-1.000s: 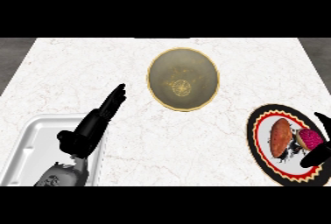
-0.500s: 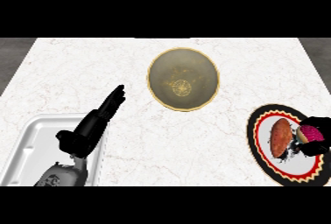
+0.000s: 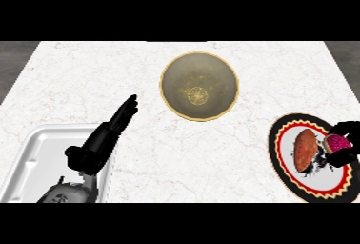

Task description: Pick the cupcake from the plate and place it in the bowl

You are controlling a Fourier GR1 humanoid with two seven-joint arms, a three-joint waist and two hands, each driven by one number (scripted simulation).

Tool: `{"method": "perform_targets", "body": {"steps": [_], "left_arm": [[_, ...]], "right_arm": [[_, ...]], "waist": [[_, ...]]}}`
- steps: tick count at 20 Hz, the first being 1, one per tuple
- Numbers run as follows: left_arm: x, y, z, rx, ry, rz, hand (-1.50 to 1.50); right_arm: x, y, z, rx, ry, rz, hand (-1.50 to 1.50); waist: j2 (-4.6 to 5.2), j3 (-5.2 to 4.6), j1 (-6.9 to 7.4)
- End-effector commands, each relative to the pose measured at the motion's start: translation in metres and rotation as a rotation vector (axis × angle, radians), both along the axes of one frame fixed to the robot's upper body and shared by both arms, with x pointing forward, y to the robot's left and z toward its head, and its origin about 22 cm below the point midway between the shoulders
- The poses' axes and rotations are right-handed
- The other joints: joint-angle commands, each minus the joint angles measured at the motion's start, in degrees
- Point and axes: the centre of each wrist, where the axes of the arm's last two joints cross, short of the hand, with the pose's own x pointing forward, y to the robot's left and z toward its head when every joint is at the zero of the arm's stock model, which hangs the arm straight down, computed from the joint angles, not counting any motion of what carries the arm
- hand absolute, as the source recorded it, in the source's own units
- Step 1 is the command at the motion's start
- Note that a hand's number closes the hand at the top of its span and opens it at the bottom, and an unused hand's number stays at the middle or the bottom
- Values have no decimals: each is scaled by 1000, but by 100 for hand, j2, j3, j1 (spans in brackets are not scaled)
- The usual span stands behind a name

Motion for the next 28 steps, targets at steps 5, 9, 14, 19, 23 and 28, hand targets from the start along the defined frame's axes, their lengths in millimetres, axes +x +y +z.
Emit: {"method": "perform_targets", "body": {"steps": [5, 9, 14, 19, 23, 28], "left_arm": [[6, -16, 8, 1, -19, -86, 0], [10, -25, 11, 8, -13, -126, 0], [18, -28, 21, -4, -33, -108, 0], [14, -24, 12, -1, -9, -107, 0], [15, -30, 16, 6, -6, -102, 0], [10, -19, 7, 2, -14, -57, 0]], "right_arm": [[42, 200, 5, 21, -92, 431, 150], [44, 314, 44, -52, -181, 593, 150], [34, 380, 86, -162, -373, 523, 150], [17, 414, 136, -49, -649, 449, 150], [25, 425, 154, 81, -781, 355, 150], [45, 432, 149, 54, -760, 290, 150]], "waist": [[34, -26, 603], [40, -42, 897], [17, -10, 690], [-5, -7, 578], [39, -5, 561], [38, -9, 389]]}}
